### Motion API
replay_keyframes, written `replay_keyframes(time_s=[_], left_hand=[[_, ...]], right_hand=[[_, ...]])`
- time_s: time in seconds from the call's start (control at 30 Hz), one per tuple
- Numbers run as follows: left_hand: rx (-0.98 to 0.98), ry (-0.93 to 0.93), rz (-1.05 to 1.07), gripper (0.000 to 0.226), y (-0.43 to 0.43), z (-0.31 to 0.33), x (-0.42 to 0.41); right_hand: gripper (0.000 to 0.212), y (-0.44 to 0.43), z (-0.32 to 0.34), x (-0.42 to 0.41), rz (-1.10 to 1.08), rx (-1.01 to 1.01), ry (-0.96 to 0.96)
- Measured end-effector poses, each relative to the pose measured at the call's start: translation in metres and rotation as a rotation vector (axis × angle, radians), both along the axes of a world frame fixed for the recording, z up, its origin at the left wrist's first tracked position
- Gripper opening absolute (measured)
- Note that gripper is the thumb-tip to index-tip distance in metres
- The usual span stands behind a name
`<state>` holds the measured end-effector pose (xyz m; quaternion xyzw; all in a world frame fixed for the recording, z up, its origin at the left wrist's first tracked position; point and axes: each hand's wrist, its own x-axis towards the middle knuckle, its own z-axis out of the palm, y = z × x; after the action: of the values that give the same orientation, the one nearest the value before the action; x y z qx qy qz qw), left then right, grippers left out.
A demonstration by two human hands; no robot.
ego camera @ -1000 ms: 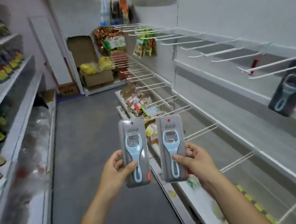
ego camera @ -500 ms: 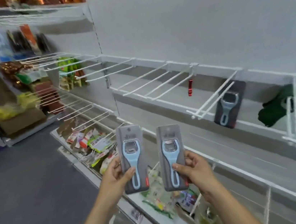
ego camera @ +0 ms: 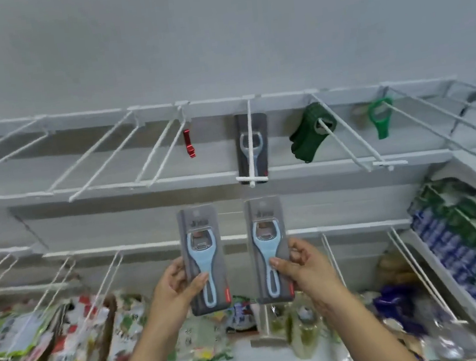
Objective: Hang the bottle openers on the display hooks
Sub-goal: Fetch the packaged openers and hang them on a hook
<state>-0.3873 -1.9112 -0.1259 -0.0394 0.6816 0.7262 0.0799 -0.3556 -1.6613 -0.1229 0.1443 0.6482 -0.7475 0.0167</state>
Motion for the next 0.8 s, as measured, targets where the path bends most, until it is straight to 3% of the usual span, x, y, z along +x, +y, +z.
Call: replay_keyframes(time_s=[0.27, 0.37, 0.8], left_hand=[[-0.033, -0.025, -0.132, 0.036, -0.003, 0.001, 0.025], [-0.03, -0.009, -0.092, 0.032, -0.002, 0.009, 0.034], [0.006, 0.035, -0.063, 0.034, 0.002, 0.023, 0.059]], right_hand=[[0.033, -0.024, 0.009, 0.056, -0.035, 0.015, -0.011], [0.033, -0.025, 0.017, 0.063, -0.035, 0.0, 0.009], [0.033, -0.034, 0.078, 0.092, 0.035, -0.029, 0.262]])
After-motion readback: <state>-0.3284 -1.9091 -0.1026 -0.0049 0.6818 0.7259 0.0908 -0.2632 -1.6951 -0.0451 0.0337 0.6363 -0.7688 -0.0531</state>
